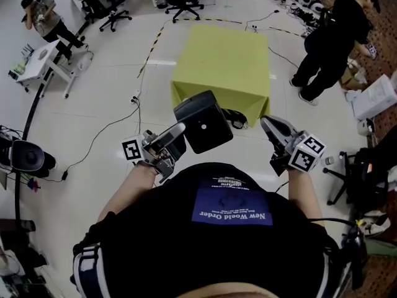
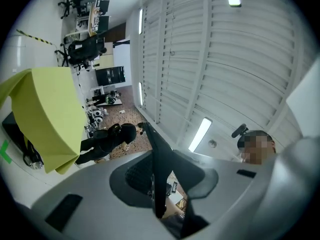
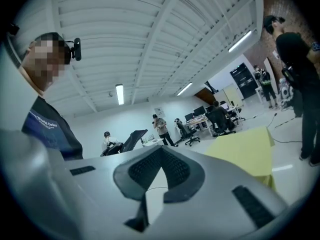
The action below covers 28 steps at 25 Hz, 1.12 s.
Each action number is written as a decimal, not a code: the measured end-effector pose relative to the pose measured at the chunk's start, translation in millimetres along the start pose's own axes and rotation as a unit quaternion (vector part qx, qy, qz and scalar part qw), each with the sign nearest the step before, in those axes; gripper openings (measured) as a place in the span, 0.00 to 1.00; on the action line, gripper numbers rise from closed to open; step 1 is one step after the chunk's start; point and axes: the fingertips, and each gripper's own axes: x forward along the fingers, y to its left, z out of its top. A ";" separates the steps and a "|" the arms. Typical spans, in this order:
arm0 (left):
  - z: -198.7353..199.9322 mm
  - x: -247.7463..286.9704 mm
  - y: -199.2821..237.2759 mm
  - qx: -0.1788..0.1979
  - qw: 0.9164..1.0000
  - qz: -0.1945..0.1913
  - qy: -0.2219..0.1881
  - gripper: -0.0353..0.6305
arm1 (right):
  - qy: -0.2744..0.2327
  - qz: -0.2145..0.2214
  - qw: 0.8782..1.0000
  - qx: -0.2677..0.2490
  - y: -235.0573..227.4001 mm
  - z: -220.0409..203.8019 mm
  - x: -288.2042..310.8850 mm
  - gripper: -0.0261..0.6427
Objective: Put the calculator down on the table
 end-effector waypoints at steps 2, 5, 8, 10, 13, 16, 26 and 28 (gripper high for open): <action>8.2 9.0 18.6 -0.012 1.000 0.000 0.003 0.24 | 0.002 -0.012 1.000 0.008 -17.4 -2.2 4.2 0.02; 26.1 21.2 46.9 -0.030 0.999 -0.006 0.016 0.24 | 0.009 -0.029 0.999 0.011 -38.8 -0.7 18.4 0.02; 60.8 31.9 74.5 -0.041 0.998 -0.025 0.030 0.24 | 0.010 -0.052 0.999 0.000 -60.0 9.8 43.9 0.02; 91.8 38.9 91.9 -0.048 0.997 -0.041 0.040 0.24 | 0.005 -0.071 0.997 -0.008 -73.7 21.5 66.2 0.02; 140.7 47.1 112.2 -0.053 0.995 -0.053 0.062 0.24 | -0.004 -0.091 0.996 -0.015 -87.9 40.5 102.7 0.02; 181.2 54.1 127.4 -0.057 0.993 -0.060 0.081 0.24 | -0.016 -0.112 0.994 -0.013 -103.8 55.7 131.3 0.02; 266.1 67.6 190.9 -0.080 0.990 -0.064 0.095 0.24 | 0.005 -0.137 0.991 0.004 -161.4 65.0 211.6 0.02; 274.1 70.4 202.2 -0.082 0.991 -0.059 0.087 0.24 | 0.012 -0.132 0.991 0.004 -176.3 69.2 219.2 0.02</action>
